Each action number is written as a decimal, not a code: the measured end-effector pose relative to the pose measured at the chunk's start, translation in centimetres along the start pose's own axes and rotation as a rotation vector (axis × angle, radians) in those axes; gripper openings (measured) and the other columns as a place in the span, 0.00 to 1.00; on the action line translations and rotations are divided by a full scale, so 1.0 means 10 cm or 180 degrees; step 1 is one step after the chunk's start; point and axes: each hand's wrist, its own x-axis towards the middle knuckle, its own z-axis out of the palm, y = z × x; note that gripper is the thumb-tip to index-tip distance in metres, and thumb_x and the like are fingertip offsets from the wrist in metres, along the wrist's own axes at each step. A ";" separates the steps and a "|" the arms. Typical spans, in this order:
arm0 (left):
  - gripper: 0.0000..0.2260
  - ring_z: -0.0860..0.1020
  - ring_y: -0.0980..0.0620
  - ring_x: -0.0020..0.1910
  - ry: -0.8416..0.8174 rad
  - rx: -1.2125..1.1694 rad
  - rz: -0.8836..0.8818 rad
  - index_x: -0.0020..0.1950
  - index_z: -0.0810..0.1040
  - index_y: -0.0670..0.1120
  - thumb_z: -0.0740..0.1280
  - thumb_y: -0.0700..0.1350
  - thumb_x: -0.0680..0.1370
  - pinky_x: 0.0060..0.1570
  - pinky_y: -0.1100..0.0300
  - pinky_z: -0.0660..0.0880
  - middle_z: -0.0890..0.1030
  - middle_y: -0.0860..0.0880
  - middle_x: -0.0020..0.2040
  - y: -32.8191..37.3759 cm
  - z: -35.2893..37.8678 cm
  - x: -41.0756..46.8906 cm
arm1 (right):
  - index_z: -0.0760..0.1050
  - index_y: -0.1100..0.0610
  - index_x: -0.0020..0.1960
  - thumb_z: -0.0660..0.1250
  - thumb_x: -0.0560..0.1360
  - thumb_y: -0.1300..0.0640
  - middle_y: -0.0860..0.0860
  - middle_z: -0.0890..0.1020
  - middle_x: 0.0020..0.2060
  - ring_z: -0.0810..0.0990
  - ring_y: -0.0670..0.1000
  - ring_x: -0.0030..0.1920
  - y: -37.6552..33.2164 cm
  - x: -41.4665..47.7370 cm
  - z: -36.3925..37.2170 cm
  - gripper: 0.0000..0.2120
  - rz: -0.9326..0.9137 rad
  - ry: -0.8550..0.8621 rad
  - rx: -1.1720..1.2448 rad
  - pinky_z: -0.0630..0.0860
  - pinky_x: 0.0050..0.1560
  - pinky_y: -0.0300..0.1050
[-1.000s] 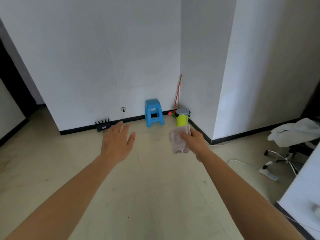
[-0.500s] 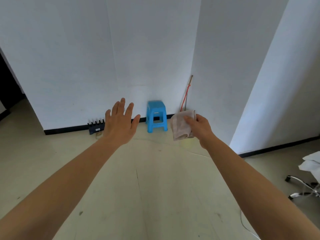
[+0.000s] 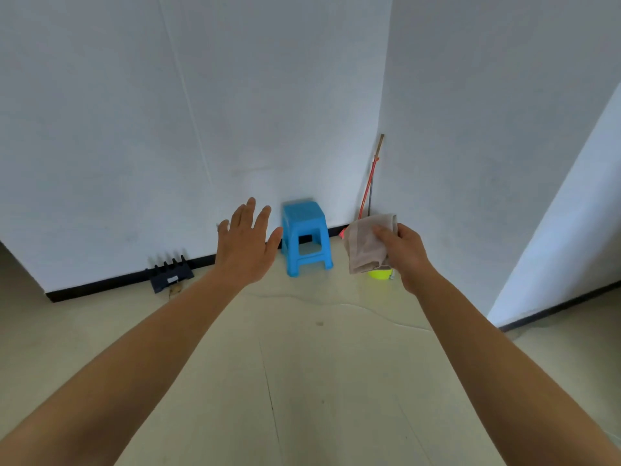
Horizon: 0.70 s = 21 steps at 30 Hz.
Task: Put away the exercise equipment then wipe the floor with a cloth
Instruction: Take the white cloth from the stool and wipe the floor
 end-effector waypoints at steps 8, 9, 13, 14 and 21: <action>0.27 0.53 0.44 0.79 -0.0114 0.0052 -0.0162 0.80 0.55 0.49 0.47 0.59 0.83 0.74 0.43 0.55 0.53 0.44 0.80 -0.65 0.68 2.04 | 0.76 0.54 0.62 0.66 0.80 0.56 0.52 0.83 0.51 0.82 0.51 0.49 -0.18 2.35 0.83 0.11 0.0358 0.0069 0.0169 0.78 0.41 0.43; 0.27 0.54 0.44 0.78 -0.0113 0.0055 -0.0183 0.80 0.56 0.49 0.48 0.58 0.83 0.74 0.43 0.56 0.53 0.43 0.80 -0.77 0.79 2.25 | 0.76 0.54 0.61 0.66 0.80 0.56 0.51 0.83 0.50 0.82 0.50 0.47 -0.17 2.60 0.97 0.10 0.0393 0.0012 0.0149 0.77 0.40 0.43; 0.26 0.55 0.43 0.78 -0.0085 0.0017 -0.0271 0.79 0.57 0.48 0.49 0.58 0.83 0.74 0.42 0.56 0.55 0.42 0.80 -1.23 1.28 3.18 | 0.78 0.55 0.62 0.67 0.80 0.55 0.53 0.84 0.51 0.84 0.53 0.50 -0.09 3.68 1.56 0.12 0.0379 -0.0174 0.0071 0.79 0.44 0.45; 0.26 0.55 0.43 0.78 -0.0104 0.0003 -0.0285 0.79 0.57 0.48 0.49 0.57 0.83 0.74 0.42 0.56 0.54 0.42 0.80 -1.33 1.42 3.43 | 0.78 0.55 0.62 0.67 0.80 0.56 0.54 0.84 0.51 0.84 0.54 0.51 -0.05 3.97 1.71 0.11 0.0378 -0.0168 0.0070 0.80 0.45 0.47; 0.27 0.54 0.43 0.79 -0.0284 -0.0040 -0.0239 0.80 0.54 0.48 0.47 0.58 0.83 0.74 0.43 0.57 0.52 0.43 0.80 -2.09 2.33 5.28 | 0.78 0.54 0.55 0.67 0.79 0.56 0.54 0.84 0.51 0.84 0.57 0.53 0.09 5.83 2.73 0.06 0.0642 0.0024 0.0071 0.81 0.57 0.58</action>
